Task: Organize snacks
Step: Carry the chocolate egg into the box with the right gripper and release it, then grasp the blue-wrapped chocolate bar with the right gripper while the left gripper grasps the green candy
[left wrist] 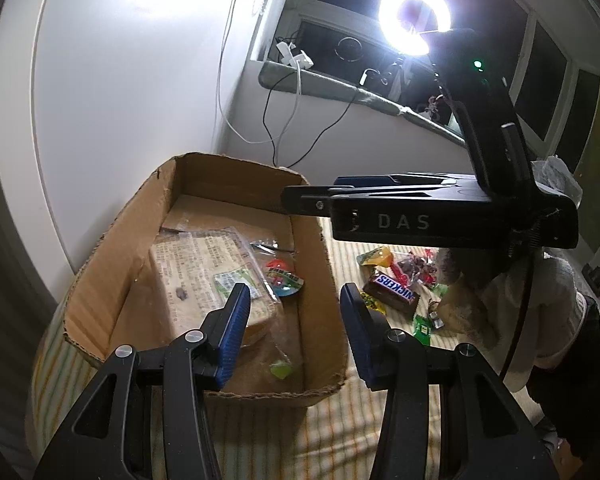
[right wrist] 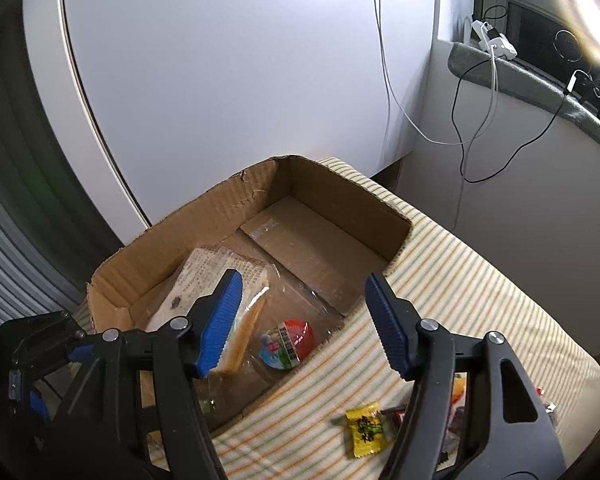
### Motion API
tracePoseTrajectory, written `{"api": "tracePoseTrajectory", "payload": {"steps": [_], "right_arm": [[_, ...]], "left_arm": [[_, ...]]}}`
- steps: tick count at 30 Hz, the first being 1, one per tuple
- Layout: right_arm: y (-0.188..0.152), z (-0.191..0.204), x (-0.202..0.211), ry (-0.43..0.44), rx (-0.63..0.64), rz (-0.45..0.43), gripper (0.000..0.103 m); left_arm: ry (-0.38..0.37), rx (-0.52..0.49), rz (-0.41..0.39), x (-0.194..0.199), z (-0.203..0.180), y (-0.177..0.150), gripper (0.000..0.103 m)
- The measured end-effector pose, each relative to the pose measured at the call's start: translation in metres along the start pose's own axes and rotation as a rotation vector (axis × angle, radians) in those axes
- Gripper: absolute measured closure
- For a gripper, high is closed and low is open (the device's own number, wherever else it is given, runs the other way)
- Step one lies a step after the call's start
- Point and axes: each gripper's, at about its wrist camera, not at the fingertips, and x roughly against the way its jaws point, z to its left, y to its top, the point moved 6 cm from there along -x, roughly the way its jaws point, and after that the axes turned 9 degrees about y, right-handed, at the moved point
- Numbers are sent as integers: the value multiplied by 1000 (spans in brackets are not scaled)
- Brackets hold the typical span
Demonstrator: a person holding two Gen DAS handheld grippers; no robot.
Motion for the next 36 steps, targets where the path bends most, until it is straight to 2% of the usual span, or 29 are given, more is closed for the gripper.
{"api": "tracePoseTrajectory", "payload": {"steps": [9, 18, 22, 26, 29, 33, 36], "right_arm": [[-21, -19, 46, -23, -4, -24, 36], [-70, -61, 88, -93, -37, 7, 36], [-98, -78, 97, -105, -39, 50, 36], [-130, -88, 97, -95, -22, 130, 36], [-149, -91, 95, -83, -15, 171, 36], [-166, -96, 93, -73, 6, 212, 36], [-171, -98, 90, -69, 17, 228, 36]], "left_arm": [[-30, -29, -7, 9, -25, -1, 57], [-106, -72, 34, -2, -69, -15, 57], [-134, -98, 65, -11, -87, -23, 57], [-157, -122, 104, -24, -103, -31, 58], [-173, -141, 134, -33, -113, -37, 62], [-187, -168, 165, -42, -125, -43, 67], [-190, -198, 185, -49, -135, -47, 67]]}}
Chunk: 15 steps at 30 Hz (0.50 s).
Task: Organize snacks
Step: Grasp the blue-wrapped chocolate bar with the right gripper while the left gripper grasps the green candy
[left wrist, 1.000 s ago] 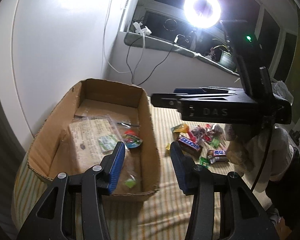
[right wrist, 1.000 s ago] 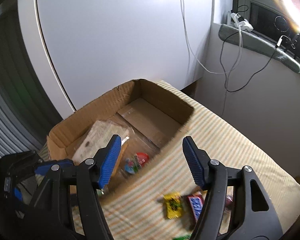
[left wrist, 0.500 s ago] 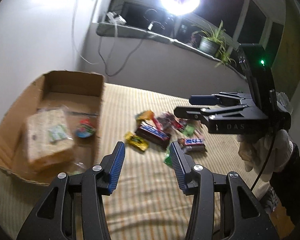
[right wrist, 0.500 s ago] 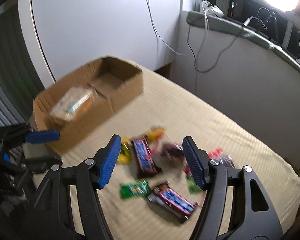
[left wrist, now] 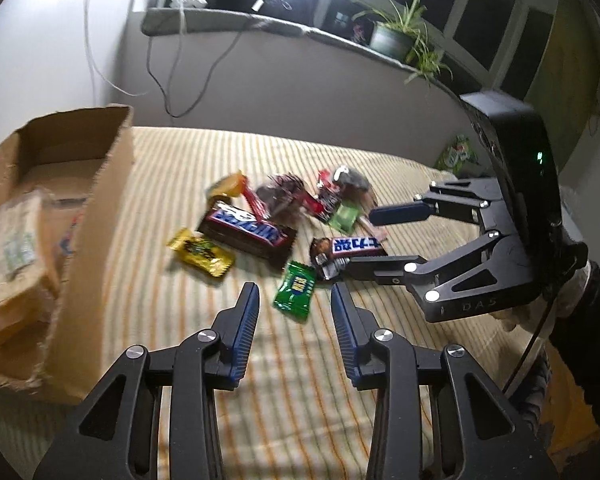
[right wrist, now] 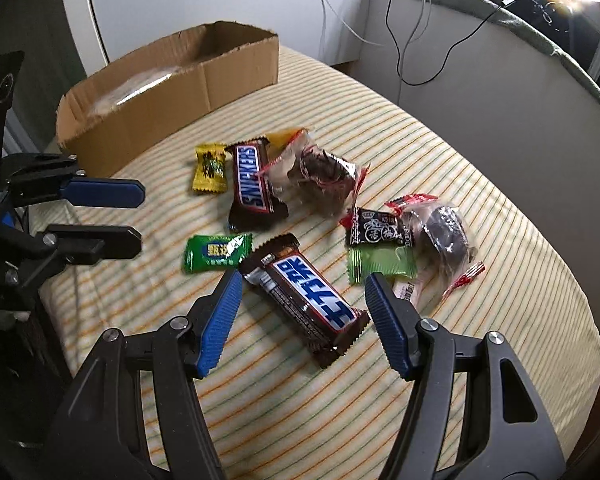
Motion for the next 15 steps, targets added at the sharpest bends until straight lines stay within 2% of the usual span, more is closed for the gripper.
{"api": "tracePoseTrajectory", "payload": {"steps": [10, 15], "right_arm": [[-2, -8, -17, 25, 23, 43, 37], [-2, -8, -27, 43, 36, 68, 50]], "left_arm": [[38, -106, 77, -34, -12, 0, 67], [53, -146, 102, -45, -15, -4, 68]]}}
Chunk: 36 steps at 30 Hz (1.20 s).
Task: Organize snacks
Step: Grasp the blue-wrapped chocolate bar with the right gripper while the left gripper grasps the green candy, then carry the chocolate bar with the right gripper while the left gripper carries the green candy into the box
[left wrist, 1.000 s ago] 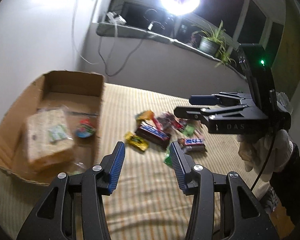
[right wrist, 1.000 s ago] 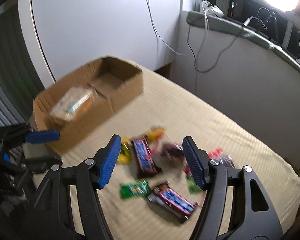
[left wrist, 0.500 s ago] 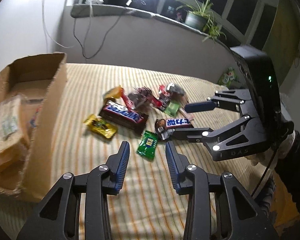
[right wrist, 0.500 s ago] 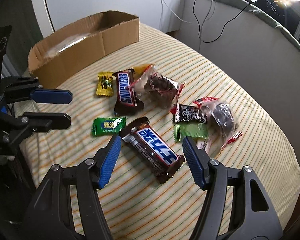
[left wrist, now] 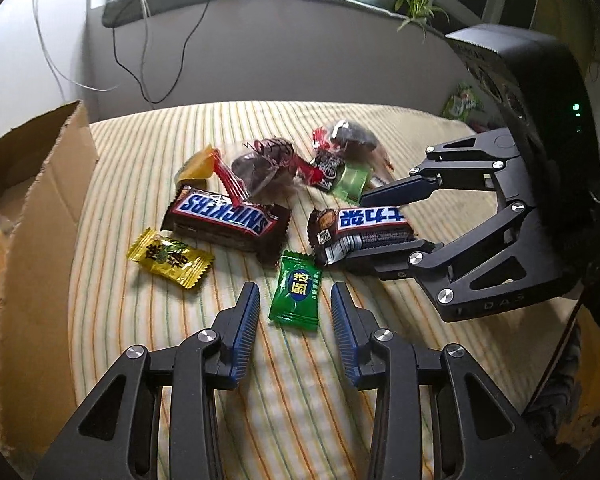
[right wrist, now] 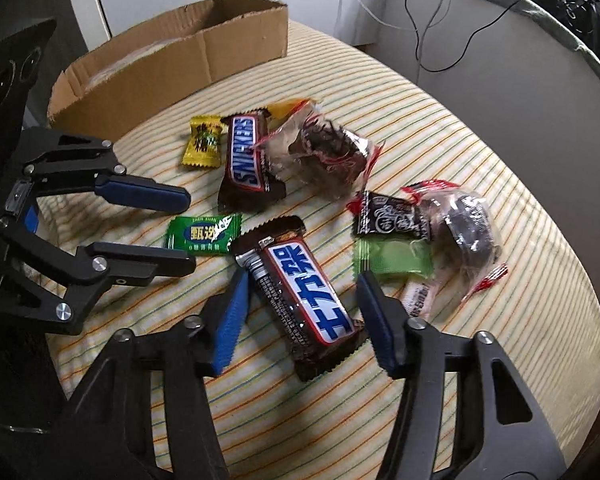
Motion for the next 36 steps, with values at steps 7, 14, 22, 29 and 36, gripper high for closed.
{"api": "tracePoseTrajectory", "payload": {"steps": [7, 14, 22, 29, 36], "right_arm": [[0, 3, -1, 11, -16, -12, 70], [-8, 0, 6, -16, -54, -23, 74], [-13, 3, 27, -56, -93, -62, 74], [-7, 13, 51, -84, -97, -110, 74], [11, 30, 67, -91, -75, -145, 74]], "left_arm": [[28, -13, -5, -9, -3, 4, 80], [59, -28, -30, -5, -9, 2, 81], [43, 11, -76, 24, 1, -3, 81], [50, 40, -121, 47, 5, -6, 81], [68, 83, -182, 77, 25, -5, 81]]}}
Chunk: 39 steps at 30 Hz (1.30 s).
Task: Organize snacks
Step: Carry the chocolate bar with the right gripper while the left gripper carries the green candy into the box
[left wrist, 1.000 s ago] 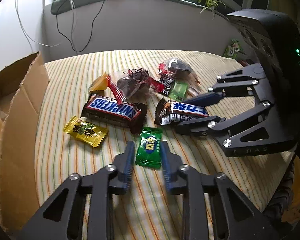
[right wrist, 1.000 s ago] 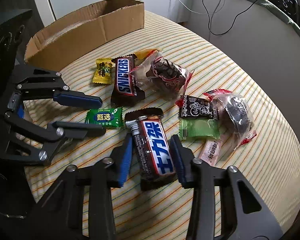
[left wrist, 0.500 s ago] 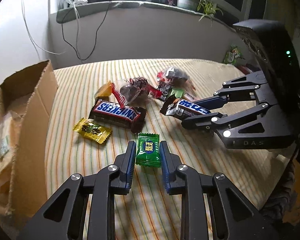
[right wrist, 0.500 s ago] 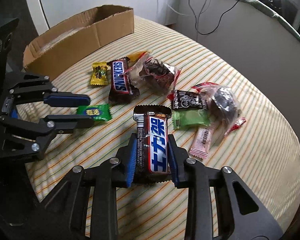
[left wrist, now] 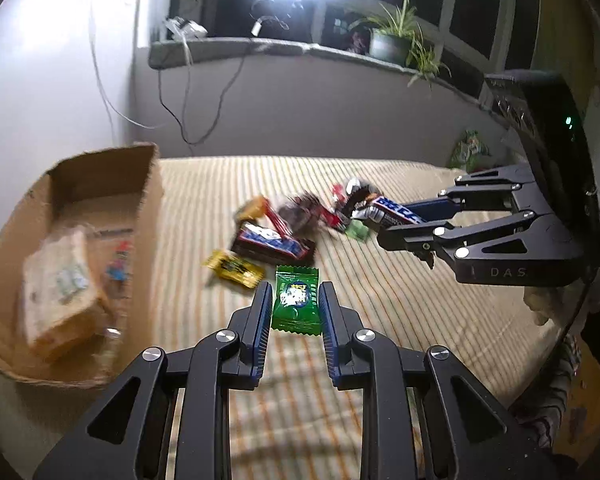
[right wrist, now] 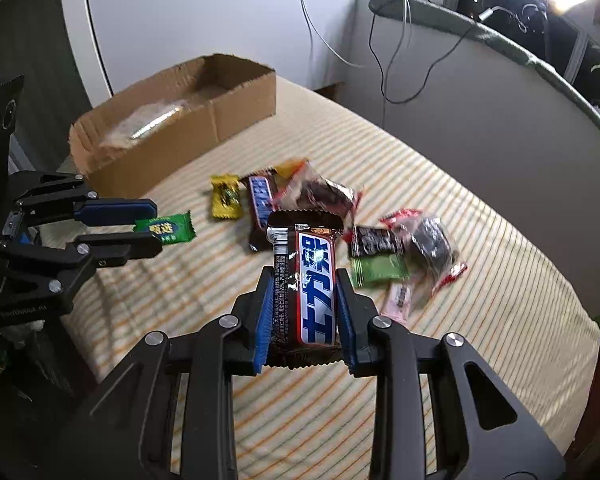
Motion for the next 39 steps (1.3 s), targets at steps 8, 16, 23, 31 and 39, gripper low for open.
{"api": "tracePoseTrajectory", "payload": {"steps": [8, 16, 23, 31, 39], "right_arm": [[37, 26, 0, 17, 33, -36, 74], [82, 57, -20, 42, 90, -48, 74], [119, 82, -48, 69, 144, -38, 74], [148, 93, -82, 101, 136, -34, 74], [167, 104, -111, 132, 131, -10, 74]], "left_arm": [[53, 63, -58, 25, 47, 9, 81], [130, 141, -87, 37, 101, 9, 81], [178, 177, -97, 41, 134, 6, 81], [201, 203, -97, 37, 157, 6, 81], [200, 217, -88, 29, 168, 5, 81]]}}
